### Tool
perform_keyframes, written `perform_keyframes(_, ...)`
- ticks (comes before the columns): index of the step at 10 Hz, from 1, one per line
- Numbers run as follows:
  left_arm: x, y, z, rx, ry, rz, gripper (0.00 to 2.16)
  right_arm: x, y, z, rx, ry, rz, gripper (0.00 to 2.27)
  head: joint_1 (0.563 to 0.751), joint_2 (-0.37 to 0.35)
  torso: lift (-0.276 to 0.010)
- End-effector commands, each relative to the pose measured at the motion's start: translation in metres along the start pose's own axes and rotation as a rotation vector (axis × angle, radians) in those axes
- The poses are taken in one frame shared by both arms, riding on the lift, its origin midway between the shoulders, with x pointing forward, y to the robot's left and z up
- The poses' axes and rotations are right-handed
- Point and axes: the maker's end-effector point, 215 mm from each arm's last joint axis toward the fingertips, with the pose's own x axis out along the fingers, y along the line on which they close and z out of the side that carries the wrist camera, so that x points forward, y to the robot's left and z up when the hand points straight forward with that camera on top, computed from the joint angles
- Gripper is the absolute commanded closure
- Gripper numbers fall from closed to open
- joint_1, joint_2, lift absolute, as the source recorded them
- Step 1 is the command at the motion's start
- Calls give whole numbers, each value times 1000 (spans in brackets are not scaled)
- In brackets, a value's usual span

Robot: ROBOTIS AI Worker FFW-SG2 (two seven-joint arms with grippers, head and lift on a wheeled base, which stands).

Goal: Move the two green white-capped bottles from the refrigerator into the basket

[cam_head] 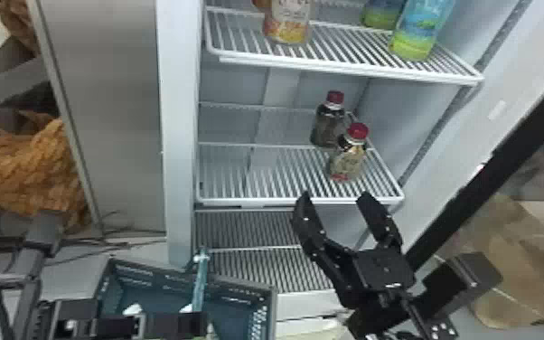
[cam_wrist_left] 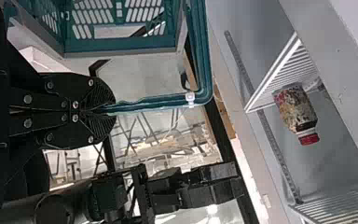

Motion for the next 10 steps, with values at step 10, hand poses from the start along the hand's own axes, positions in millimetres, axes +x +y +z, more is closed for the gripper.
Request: perform_keyframes(10,0,1,0,2,2,6,1161,-3,-10,7,-24,-15,-27,111,695,-283,-263)
